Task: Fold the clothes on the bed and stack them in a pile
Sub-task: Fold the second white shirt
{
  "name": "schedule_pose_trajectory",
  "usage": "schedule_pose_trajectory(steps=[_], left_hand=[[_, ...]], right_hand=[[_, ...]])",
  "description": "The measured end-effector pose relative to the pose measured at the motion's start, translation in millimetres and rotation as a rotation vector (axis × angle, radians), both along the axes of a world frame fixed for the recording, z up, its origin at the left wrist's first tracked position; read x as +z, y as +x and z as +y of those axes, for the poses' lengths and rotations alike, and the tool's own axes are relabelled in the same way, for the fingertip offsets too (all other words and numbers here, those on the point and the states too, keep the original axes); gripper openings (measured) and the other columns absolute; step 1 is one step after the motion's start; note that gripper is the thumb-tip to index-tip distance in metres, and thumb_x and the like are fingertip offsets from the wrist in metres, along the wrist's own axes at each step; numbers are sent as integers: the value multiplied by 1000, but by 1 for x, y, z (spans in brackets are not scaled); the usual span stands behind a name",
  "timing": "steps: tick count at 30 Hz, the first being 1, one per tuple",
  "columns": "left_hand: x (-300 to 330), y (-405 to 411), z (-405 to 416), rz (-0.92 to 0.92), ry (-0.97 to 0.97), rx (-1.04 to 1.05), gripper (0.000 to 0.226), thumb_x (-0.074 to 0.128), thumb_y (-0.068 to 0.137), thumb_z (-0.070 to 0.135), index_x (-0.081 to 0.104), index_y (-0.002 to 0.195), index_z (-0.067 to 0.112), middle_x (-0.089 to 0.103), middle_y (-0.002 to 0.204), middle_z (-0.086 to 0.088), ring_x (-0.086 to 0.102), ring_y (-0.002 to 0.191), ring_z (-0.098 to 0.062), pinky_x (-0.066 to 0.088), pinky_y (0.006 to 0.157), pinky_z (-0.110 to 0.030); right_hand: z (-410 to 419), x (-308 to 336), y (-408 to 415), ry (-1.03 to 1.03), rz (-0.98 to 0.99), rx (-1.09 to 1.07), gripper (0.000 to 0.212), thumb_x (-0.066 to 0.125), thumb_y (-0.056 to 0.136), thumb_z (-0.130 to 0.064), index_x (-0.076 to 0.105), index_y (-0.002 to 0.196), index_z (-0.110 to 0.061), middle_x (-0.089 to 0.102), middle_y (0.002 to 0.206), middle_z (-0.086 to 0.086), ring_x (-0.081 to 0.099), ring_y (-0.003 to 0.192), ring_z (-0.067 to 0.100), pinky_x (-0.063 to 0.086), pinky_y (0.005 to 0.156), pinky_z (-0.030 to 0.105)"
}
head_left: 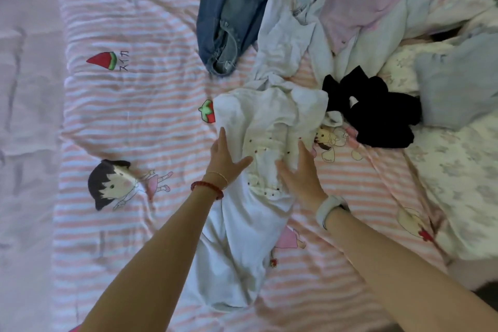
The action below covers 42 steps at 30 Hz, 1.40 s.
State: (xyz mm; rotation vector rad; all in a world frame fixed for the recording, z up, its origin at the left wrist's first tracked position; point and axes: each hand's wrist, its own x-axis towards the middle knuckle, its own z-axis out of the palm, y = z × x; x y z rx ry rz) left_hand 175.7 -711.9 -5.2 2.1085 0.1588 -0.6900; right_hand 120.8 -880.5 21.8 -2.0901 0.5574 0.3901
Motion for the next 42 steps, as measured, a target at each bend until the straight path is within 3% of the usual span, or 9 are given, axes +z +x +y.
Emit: schedule_pose_trajectory(steps=[2,5,10,14,17,23,30,33,42], left_hand=[[-2,3,-9,18,-21,72,70,60,88,15,21,147,14,36,146,-13,36,133,-27,30,108,-32],[10,-24,-1,-50,-9,21,39,54,90,9,53,129,9,59,125,-11,53,116,-26,38,93,-23],[29,-103,54,69,154,-476,22,56,89,15,68,108,16,67,104,-3,60,100,-18,35,72,-14],[38,-76,69,-20,231,-287,26,59,88,32,66,112,26,66,105,0,60,90,-15,45,80,-22],[28,-23,46,-204,194,-119,54,58,89,33,43,137,15,46,137,-11,47,121,-27,38,100,-36],[0,12,-9,154,-44,-219,68,55,87,49,31,142,17,50,132,-7,52,115,-26,46,94,-36],[31,-14,18,-270,-115,60,9,62,87,19,54,88,15,55,85,0,51,77,-17,37,61,-16],[68,-26,33,-328,-172,124,13,63,86,30,53,87,21,58,75,9,54,70,-11,40,57,-17],[215,-89,48,-787,-126,153,28,49,78,44,53,80,16,56,70,3,52,69,-18,36,57,-29]], right_hand=[[-3,-11,18,160,98,-182,77,60,88,-25,11,147,-10,34,142,9,33,133,27,30,106,32],[-1,-7,10,80,110,-49,49,60,87,-11,42,133,-8,56,110,7,53,108,26,42,85,29],[1,22,-64,14,85,309,17,54,89,-7,70,92,-2,69,87,16,62,78,30,49,74,35],[-19,30,-59,-228,-122,250,21,53,91,-16,65,108,-15,67,94,1,60,85,18,50,73,32],[-29,23,-3,-337,-259,179,37,50,91,-14,48,129,-12,50,130,6,43,121,21,38,97,31],[-28,-11,55,-117,131,166,47,51,89,-28,36,132,-17,53,122,9,51,112,33,42,95,48],[-29,15,-6,-54,-88,23,16,54,92,-22,55,91,-5,53,77,4,51,71,20,40,62,25],[-43,52,-30,-37,-205,-24,15,54,92,-18,53,78,-13,48,65,-2,42,56,8,35,50,14],[-54,197,-89,-268,-664,-64,20,54,92,-13,49,75,-3,46,63,10,43,60,23,36,57,32]])
